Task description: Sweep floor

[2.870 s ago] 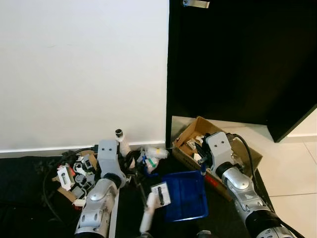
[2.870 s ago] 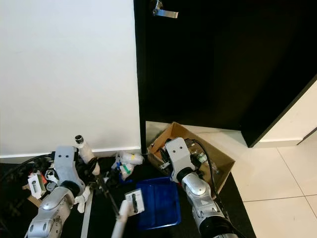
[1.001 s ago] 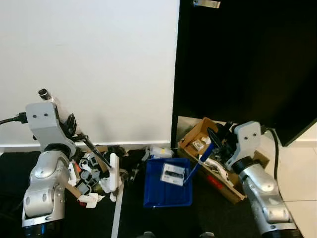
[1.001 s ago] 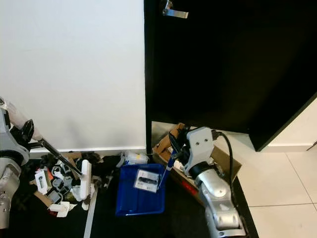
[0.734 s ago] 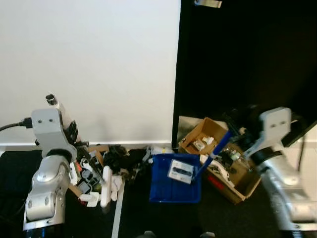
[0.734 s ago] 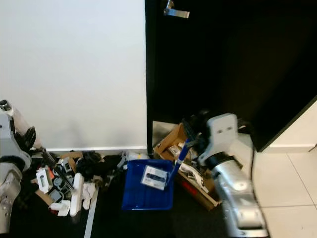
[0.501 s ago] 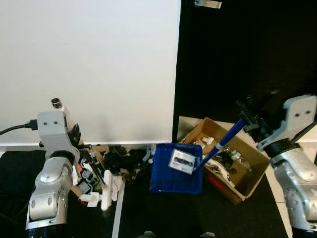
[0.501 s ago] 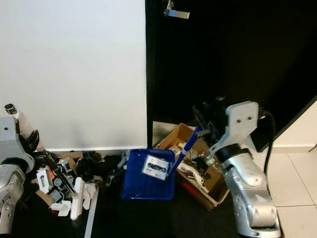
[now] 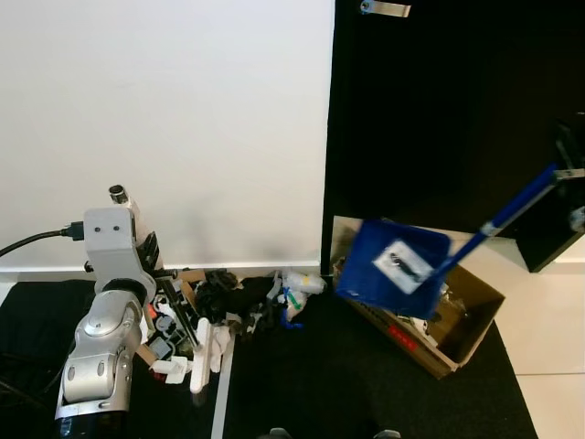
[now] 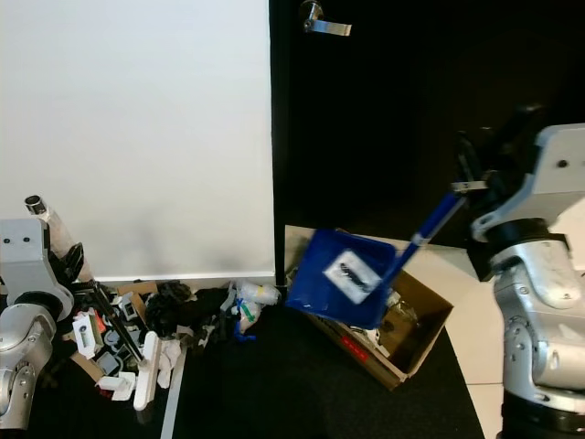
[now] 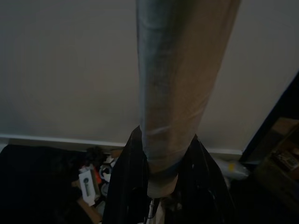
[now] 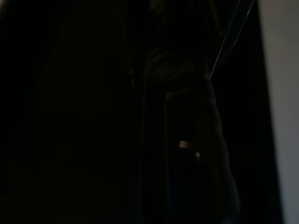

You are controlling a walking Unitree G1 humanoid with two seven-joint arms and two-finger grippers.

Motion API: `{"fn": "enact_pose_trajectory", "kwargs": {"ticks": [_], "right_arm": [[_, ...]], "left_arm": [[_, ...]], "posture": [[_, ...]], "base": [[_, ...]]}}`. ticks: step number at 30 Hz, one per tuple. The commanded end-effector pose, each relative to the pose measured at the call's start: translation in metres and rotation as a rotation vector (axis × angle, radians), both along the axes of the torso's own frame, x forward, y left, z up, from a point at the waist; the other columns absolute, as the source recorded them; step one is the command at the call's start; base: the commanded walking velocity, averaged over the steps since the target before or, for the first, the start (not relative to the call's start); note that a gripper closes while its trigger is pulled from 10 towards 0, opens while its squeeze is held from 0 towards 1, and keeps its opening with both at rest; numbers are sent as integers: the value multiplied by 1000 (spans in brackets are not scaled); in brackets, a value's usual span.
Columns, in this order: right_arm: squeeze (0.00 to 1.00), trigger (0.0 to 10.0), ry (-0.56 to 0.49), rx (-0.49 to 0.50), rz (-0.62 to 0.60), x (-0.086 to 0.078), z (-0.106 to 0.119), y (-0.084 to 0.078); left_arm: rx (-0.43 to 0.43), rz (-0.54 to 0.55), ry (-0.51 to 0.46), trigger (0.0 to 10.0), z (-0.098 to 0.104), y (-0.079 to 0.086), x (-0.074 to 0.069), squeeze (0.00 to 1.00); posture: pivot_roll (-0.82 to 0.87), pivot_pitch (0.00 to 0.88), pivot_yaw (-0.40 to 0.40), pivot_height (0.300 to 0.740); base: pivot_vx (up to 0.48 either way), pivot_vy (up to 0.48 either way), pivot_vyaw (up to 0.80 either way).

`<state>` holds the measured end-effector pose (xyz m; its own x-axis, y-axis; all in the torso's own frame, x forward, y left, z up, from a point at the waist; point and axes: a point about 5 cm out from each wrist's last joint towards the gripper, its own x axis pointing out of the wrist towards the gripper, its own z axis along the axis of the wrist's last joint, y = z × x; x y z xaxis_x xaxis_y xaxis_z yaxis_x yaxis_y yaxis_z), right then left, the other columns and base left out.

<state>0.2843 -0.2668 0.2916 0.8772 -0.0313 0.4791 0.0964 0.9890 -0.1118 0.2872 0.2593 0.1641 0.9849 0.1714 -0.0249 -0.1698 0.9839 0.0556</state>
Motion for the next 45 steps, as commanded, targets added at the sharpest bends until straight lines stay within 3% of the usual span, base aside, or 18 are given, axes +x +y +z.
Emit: {"fn": "enact_pose_trajectory", "kwargs": {"ticks": [1,12,20,23,29,30,32,35,40,45], "right_arm": [[0,10000,-68,-18,-59,-1,8,-8],[0,10000,0,-323,-79,24,-31,24],[0,10000,-37,-385,-85,38,-36,34],[0,10000,-78,-457,-111,43,-31,38],[0,10000,-112,-375,-103,47,-18,33],[0,10000,-124,-256,-101,48,-12,27],[0,10000,-129,-144,-96,49,-8,19],[0,10000,-149,-193,-127,49,-6,17],[0,10000,-154,-399,-187,53,-15,17],[0,10000,-169,-477,-202,55,-17,21]], "left_arm": [[5,-3,-22,10000,-1,-2,-1,0],[-9,-27,-17,10000,-7,-10,-2,0],[-13,-31,-10,10000,-10,-12,-5,0],[-17,-31,-10,10000,-11,-12,-5,0],[-17,-28,-10,10000,-11,-12,-7,0],[-16,-26,-10,10000,-11,-12,-7,0],[-16,-26,-10,10000,-12,-12,-7,0],[-17,-26,-10,10000,-12,-12,-7,0],[-18,-35,-10,10000,-12,-13,-7,0],[-16,-33,-11,10000,-11,-13,-7,0]], "posture": [[23,154,79,740],[33,151,78,740],[40,152,73,740],[45,152,70,740],[52,147,63,740],[52,145,62,740],[52,145,62,740],[52,145,62,740],[50,144,66,740],[56,147,66,740]], "base": [[0,0,0],[0,0,0],[0,0,0],[0,0,0],[0,0,0],[0,0,0],[0,0,0],[0,0,0],[0,0,0],[0,0,0]]}}
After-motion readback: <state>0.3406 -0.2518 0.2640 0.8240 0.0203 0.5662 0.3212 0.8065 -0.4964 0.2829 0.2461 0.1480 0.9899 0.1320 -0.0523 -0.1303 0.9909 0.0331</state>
